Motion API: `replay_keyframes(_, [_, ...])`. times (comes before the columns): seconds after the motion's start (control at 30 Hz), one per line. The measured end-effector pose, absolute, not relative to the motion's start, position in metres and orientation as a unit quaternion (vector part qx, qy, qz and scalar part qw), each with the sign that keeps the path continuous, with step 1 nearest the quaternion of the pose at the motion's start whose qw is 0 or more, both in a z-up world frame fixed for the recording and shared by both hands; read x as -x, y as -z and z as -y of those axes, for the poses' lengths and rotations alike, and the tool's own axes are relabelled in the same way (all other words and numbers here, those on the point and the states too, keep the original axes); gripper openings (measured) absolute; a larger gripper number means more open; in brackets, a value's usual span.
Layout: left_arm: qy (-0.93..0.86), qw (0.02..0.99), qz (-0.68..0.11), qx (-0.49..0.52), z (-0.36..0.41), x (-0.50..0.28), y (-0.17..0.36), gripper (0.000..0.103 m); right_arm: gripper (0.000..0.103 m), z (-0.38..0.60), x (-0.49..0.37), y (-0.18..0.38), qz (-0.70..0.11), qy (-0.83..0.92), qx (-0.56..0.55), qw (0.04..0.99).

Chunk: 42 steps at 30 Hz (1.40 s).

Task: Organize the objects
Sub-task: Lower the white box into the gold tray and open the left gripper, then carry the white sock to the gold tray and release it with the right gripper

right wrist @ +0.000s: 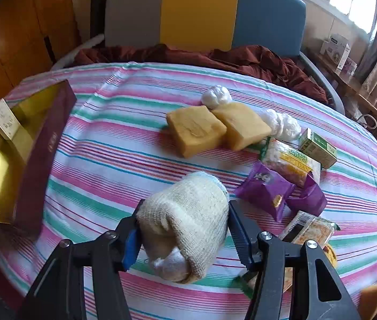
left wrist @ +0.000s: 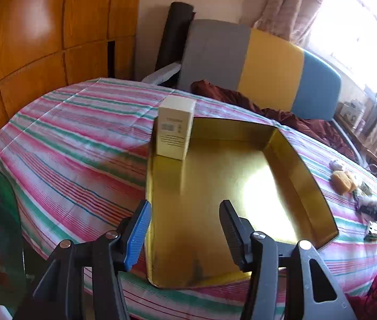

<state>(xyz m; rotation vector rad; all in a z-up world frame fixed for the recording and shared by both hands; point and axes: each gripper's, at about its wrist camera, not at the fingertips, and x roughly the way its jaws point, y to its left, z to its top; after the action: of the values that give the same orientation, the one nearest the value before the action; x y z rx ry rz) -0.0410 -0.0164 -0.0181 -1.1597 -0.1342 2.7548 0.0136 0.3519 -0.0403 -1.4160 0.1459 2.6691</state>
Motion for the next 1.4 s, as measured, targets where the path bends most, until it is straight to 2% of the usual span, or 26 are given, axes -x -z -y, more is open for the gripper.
replay_keyframes(0.1, [-0.92,0.083,0.041,0.381,0.014,0.036,0.018,0.054,0.059,-0.316,-0.016,0.017,-0.072,-0.895,0.44,0.012])
replay_keyframes(0.37, [-0.912,0.081,0.068,0.397,0.027,0.031,0.027,0.054,0.059,-0.19,0.01,-0.013,-0.04,-0.904,0.41,-0.112])
replay_keyframes(0.67, [-0.918,0.036,0.09,0.385,0.065,0.024,0.029,0.054,0.059,-0.077,0.047,0.025,-0.027,-0.857,0.468,-0.212])
replay_keyframes(0.93, [-0.912,-0.012,0.128,0.389,0.098,0.029,0.037,0.054,0.061,-0.015,0.056,0.059,-0.031,-0.828,0.502,-0.249])
replay_keyframes(1.07, [-0.911,-0.019,0.139,0.388,0.106,0.029,0.039,0.054,0.065,-0.005,0.058,0.067,-0.064,-0.81,0.508,-0.286])
replay_keyframes(1.13, [-0.912,-0.024,0.139,0.385,0.106,0.03,0.039,0.054,0.074,-0.002,0.055,0.067,-0.082,-0.802,0.506,-0.307])
replay_keyframes(1.27, [-0.912,-0.028,0.139,0.385,0.106,0.03,0.04,0.054,0.075,-0.005,0.05,0.066,-0.087,-0.806,0.5,-0.305])
replay_keyframes(1.4, [-0.918,-0.03,0.124,0.376,0.1,0.029,0.036,0.054,0.081,-0.016,0.039,0.057,-0.077,-0.823,0.486,-0.284])
